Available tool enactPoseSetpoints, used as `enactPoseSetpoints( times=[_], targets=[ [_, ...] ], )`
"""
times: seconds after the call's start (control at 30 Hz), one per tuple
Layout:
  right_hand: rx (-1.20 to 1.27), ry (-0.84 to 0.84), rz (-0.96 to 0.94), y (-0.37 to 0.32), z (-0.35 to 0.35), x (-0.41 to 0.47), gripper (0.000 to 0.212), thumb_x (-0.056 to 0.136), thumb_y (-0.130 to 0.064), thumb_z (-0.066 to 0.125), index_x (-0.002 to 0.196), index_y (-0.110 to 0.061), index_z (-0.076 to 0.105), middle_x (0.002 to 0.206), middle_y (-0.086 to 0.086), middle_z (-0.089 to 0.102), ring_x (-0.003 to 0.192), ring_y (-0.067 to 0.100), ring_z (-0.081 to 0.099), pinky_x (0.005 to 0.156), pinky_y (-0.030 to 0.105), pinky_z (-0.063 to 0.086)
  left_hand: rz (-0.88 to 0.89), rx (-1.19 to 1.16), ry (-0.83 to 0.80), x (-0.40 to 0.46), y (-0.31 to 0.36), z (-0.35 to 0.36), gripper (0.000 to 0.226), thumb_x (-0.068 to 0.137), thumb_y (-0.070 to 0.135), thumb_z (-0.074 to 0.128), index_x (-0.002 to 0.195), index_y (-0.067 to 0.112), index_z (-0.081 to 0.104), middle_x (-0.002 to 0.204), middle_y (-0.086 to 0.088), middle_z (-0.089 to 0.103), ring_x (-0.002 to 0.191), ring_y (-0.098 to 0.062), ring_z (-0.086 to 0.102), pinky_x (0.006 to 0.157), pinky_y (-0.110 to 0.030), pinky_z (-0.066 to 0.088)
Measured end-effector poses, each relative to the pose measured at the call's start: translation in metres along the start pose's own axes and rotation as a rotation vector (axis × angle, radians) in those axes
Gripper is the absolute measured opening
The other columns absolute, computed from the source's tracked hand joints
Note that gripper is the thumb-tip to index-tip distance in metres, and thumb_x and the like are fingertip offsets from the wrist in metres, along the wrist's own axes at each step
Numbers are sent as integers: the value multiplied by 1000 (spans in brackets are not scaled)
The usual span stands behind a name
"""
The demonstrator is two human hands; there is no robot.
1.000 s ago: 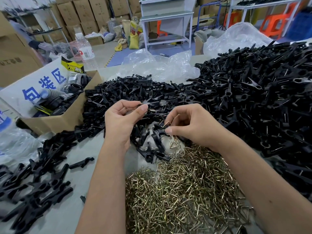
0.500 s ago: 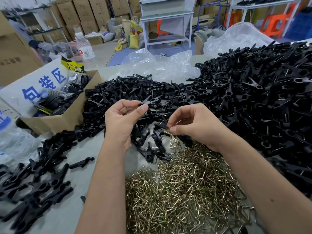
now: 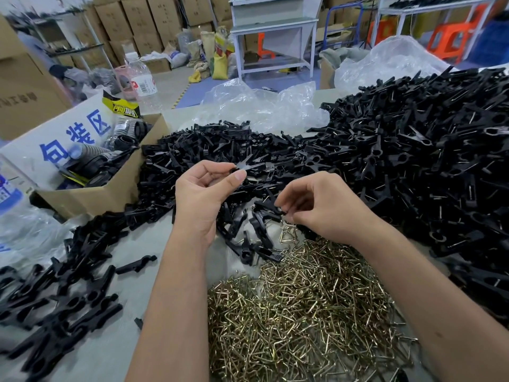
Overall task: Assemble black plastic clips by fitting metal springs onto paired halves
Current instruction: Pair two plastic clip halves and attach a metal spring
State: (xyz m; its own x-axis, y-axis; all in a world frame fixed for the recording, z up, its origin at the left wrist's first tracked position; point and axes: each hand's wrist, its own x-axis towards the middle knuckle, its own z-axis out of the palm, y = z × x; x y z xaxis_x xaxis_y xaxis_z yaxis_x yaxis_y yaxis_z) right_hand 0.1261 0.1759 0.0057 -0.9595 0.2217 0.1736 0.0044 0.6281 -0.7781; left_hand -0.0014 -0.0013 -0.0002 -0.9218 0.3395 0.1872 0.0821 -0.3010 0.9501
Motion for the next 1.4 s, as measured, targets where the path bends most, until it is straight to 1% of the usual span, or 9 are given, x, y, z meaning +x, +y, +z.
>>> enactPoseSetpoints(
  times=[0.23, 0.33, 0.4, 0.53, 0.7, 0.83, 1.03, 1.27, 1.4],
  targets=[
    [-139, -119, 31, -3, 11, 1, 21, 79, 0, 85, 75, -18, 76, 95, -1, 70, 69, 12, 70, 72, 35, 64, 3, 10, 2, -1, 1, 0, 29, 60, 15, 88, 85, 12, 74, 79, -3, 74, 84, -19, 70, 89, -32, 60],
    [-120, -107, -20, -2, 10, 0, 22, 84, -4, 82, 75, -23, 76, 84, -7, 71, 70, 9, 68, 65, 26, 59, 6, 4, -1, -1, 1, 0, 27, 62, 13, 87, 85, 11, 74, 79, -4, 74, 83, -18, 70, 86, -30, 60],
    [-9, -55, -41, -2, 8, 1, 15, 92, -8, 75, 84, -20, 72, 82, -6, 74, 73, 3, 70, 65, 21, 57, 7, 7, -5, -1, 0, 0, 23, 66, 10, 87, 86, 10, 74, 79, -5, 74, 83, -21, 70, 83, -29, 60],
    [372, 44, 33, 2, 1, 5, 9, 100, 4, 61, 96, -3, 64, 83, 11, 78, 75, 28, 76, 65, 36, 63, 12, 16, -17, -1, 0, -2, 22, 69, 10, 87, 87, 12, 76, 82, -8, 74, 85, -24, 69, 83, -30, 60],
    [444, 81, 90, 5, -2, 4, 13, 97, -3, 70, 107, -10, 70, 80, 13, 77, 61, 18, 66, 52, 27, 51, 40, 27, -127, -2, 1, -3, 33, 58, 18, 93, 87, 16, 79, 89, -5, 78, 88, -17, 73, 85, -27, 59],
    [501, 145, 104, 7, -3, 6, 2, 94, -6, 74, 92, -6, 73, 76, 13, 76, 57, 16, 62, 48, 23, 48, 47, 24, -217, -3, 2, -2, 32, 59, 15, 94, 89, 17, 82, 90, -8, 79, 85, -17, 76, 78, -23, 60],
    [413, 158, 90, 9, -3, 8, 21, 100, -4, 65, 94, -15, 82, 75, 5, 75, 56, 10, 58, 50, 20, 46, 57, 21, -294, -6, 3, 1, 30, 65, 10, 90, 93, 16, 82, 94, -14, 79, 86, -20, 77, 77, -26, 61],
    [501, 168, 21, 8, -3, 7, 4, 93, -2, 74, 93, -6, 74, 76, 11, 76, 61, 18, 66, 50, 22, 49, 56, 17, -289, -5, 2, 1, 32, 65, 11, 91, 96, 13, 81, 97, -17, 79, 88, -23, 77, 77, -29, 61],
    [585, 200, -2, 6, -2, 8, 14, 94, -1, 72, 93, -12, 80, 74, 4, 74, 67, 16, 67, 59, 19, 52, 49, 2, -286, -6, 2, 2, 32, 63, 13, 91, 94, 14, 81, 94, -15, 79, 85, -21, 77, 75, -28, 61]
  ],
)
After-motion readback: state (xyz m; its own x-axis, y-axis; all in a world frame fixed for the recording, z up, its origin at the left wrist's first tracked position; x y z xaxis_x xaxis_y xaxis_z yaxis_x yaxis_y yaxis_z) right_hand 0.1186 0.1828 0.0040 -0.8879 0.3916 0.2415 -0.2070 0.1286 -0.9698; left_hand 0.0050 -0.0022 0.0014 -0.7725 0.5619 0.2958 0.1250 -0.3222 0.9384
